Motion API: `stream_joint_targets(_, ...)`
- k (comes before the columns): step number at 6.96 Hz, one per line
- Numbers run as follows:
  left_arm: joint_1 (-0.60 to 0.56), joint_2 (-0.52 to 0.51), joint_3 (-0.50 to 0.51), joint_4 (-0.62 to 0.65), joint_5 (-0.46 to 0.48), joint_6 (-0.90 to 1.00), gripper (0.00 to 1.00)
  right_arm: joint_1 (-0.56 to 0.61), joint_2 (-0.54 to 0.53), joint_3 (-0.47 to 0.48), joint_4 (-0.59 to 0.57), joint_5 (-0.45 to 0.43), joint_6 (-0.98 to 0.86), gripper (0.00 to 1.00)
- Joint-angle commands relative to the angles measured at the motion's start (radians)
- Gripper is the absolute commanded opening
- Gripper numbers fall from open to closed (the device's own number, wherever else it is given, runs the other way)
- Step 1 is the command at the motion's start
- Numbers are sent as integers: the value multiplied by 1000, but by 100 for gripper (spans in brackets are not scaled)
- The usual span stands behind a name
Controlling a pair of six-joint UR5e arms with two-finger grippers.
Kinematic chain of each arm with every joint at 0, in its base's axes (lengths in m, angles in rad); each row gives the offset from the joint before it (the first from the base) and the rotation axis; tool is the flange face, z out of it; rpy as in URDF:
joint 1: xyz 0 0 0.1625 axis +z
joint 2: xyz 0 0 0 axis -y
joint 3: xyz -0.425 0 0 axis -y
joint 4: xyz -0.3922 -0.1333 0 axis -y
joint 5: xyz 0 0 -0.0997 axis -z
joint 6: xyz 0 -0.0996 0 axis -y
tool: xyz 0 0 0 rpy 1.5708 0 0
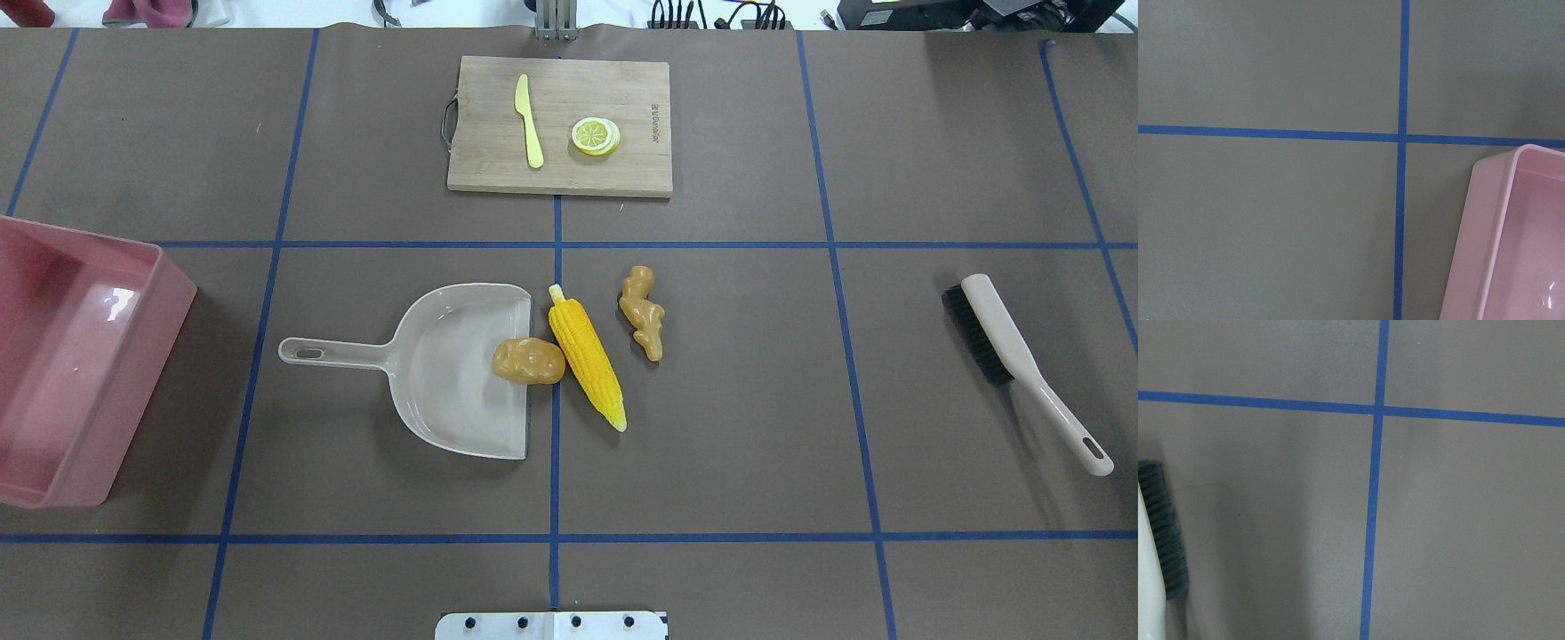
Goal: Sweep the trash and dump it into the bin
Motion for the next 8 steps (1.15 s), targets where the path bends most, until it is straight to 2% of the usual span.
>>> stream_joint_targets(1, 0, -9, 14, 0, -2, -2, 99, 3, 9, -11, -1, 12, 1, 100)
stream_joint_targets(8, -8, -3, -6, 1, 7, -47, 99, 3, 3, -15, 0, 11, 13, 100)
